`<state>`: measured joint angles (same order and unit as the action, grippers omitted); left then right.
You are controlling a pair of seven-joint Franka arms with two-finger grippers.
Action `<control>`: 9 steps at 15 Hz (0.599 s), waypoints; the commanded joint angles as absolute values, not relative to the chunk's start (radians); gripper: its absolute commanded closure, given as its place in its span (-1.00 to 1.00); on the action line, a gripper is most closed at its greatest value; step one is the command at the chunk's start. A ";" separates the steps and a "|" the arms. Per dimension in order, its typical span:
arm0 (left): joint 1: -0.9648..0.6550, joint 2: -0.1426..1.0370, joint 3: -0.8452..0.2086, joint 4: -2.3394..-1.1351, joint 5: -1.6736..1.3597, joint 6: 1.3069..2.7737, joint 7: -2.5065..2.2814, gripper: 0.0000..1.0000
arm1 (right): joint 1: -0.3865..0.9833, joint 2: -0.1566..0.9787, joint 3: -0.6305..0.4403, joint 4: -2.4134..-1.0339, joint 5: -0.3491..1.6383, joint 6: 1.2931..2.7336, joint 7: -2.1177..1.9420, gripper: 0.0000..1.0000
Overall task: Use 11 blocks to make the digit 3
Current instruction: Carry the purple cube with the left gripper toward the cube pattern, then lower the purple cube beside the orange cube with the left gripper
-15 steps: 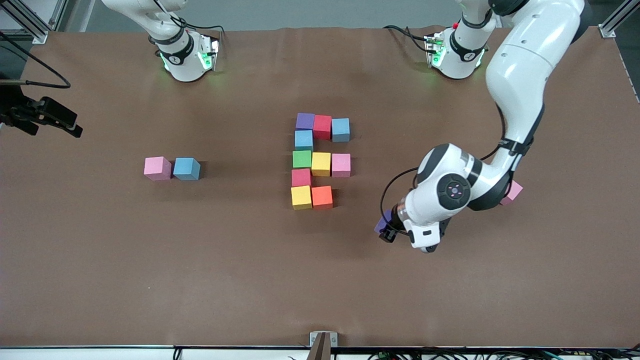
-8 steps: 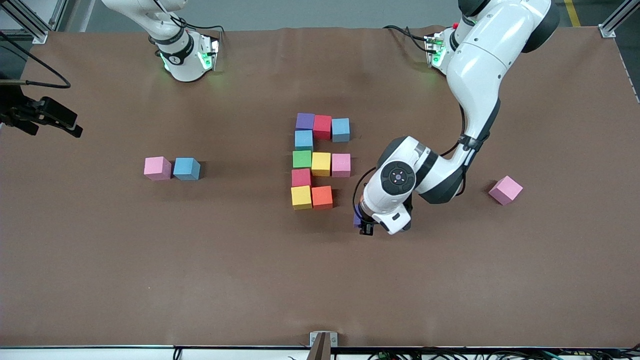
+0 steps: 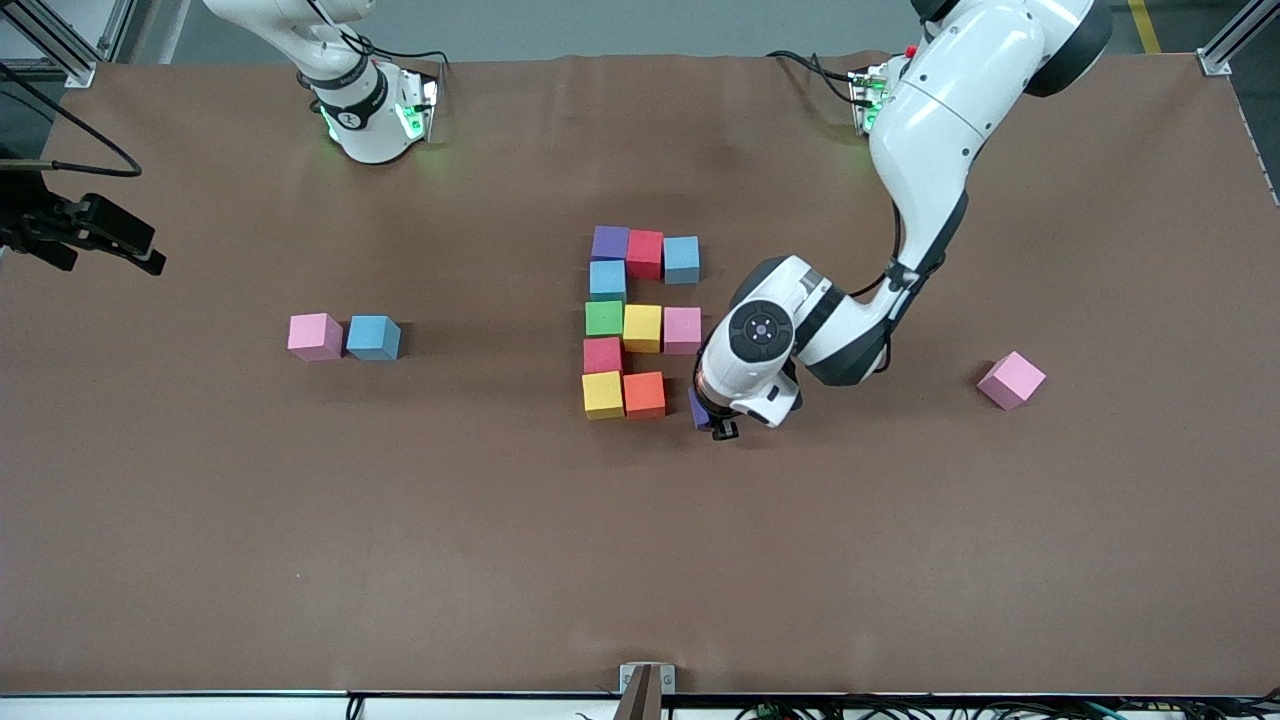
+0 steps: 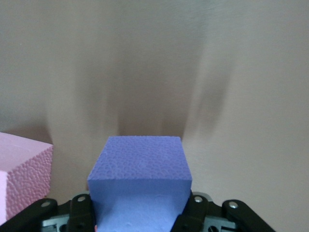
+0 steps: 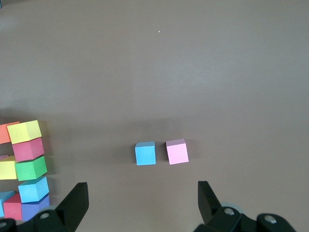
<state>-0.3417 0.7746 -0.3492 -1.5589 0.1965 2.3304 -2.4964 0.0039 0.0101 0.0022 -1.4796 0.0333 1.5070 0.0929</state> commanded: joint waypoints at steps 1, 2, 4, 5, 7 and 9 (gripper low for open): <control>-0.353 0.693 -0.342 -1.698 0.195 2.420 -2.519 0.81 | 0.002 0.014 0.006 -1.471 0.034 1.505 0.086 -1.00; -0.360 0.693 -0.342 -1.710 0.196 2.448 -2.519 0.81 | 0.002 0.014 0.006 -1.471 0.034 1.505 0.086 -1.00; -0.361 0.693 -0.342 -1.726 0.224 2.483 -2.519 0.81 | 0.002 0.012 0.006 -1.471 0.034 1.505 0.086 -1.00; -0.360 0.698 -0.342 -1.726 0.242 2.490 -2.519 0.80 | 0.002 0.014 0.006 -1.471 0.034 1.505 0.087 -1.00; -0.365 0.706 -0.344 -1.723 0.268 2.500 -2.517 0.77 | 0.002 0.014 0.006 -1.471 0.034 1.505 0.086 -1.00; -0.365 0.707 -0.344 -1.721 0.287 2.516 -2.519 0.77 | 0.002 0.014 0.006 -1.471 0.034 1.505 0.086 -1.00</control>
<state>-0.3592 0.7325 -0.3503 -1.6941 0.2575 2.4905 -2.4985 0.0040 0.0102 0.0024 -1.4796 0.0333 1.5070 0.0928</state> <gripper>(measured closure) 0.432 0.000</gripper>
